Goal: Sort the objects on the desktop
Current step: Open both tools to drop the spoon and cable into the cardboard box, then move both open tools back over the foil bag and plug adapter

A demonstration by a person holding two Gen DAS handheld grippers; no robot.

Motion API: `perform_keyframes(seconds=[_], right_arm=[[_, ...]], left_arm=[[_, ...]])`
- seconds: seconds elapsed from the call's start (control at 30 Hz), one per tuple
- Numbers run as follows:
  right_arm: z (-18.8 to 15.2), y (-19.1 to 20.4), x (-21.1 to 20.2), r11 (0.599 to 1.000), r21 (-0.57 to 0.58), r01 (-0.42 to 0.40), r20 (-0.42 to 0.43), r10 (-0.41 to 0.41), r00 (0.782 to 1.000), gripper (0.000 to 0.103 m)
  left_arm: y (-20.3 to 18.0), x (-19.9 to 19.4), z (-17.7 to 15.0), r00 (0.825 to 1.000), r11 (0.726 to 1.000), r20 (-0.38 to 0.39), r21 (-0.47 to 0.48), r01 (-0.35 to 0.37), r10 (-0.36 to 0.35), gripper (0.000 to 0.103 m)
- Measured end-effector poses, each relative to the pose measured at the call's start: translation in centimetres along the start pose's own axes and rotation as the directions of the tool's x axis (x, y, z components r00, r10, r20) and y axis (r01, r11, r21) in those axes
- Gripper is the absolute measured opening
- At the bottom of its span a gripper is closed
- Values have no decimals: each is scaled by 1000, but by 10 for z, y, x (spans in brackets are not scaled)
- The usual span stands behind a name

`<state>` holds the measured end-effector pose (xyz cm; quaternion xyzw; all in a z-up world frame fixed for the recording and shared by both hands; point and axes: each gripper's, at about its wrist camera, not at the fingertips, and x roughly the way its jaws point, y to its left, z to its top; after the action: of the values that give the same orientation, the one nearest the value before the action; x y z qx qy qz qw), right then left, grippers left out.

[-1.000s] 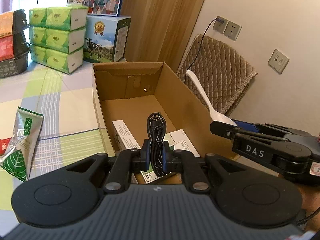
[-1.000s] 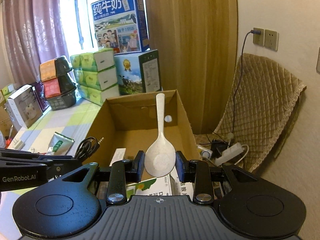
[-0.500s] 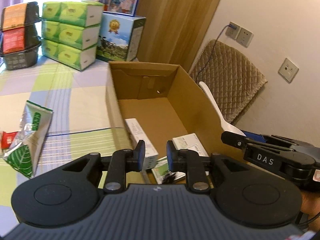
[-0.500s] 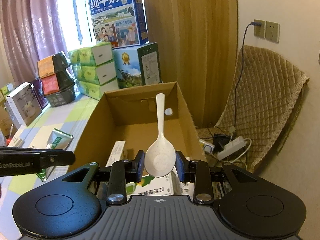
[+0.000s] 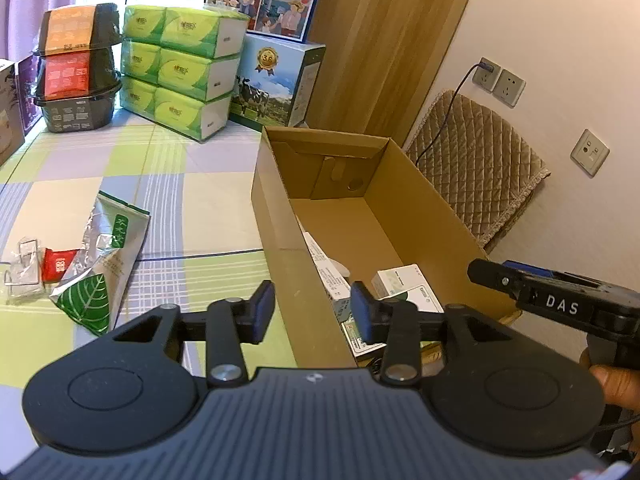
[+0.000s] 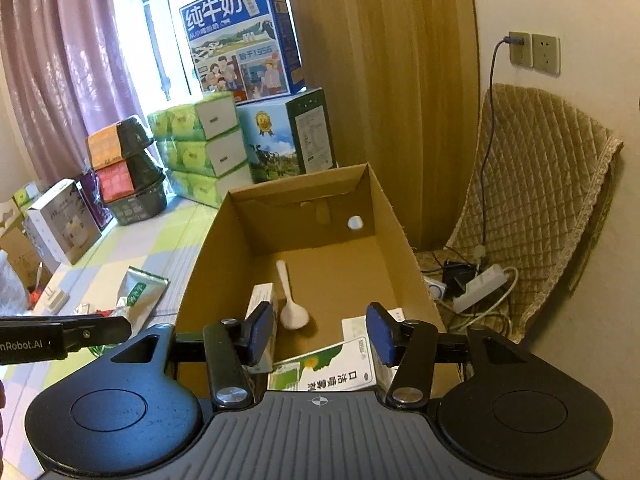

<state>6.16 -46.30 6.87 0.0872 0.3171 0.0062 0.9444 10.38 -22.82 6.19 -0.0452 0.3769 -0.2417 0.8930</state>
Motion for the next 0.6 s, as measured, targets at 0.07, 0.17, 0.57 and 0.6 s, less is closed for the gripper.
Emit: perform_keyframes(seconds=[0.07,0.17,0.57,0.6], right_arm=[[-2,4,-4,1000,-6,0,-3,0,1000,54],[-4,9,-12,1000,-17,-4,-2,4,1000,56],[-8,36,-35,998,-57,-22,11,22,1000,74],[-9,40,-36,998,-60,-26,12,27,1000,77]], left_arm=[[0,-5,0,1000,1000,8,1,-2,2,44],[-1,-14,0,1000,1000,18,4,-7,7,49],[16,-49,-4,997,999,65,-5,-45,46,85],[19,-53,-5,996,999,74,-7,-51,51,87]])
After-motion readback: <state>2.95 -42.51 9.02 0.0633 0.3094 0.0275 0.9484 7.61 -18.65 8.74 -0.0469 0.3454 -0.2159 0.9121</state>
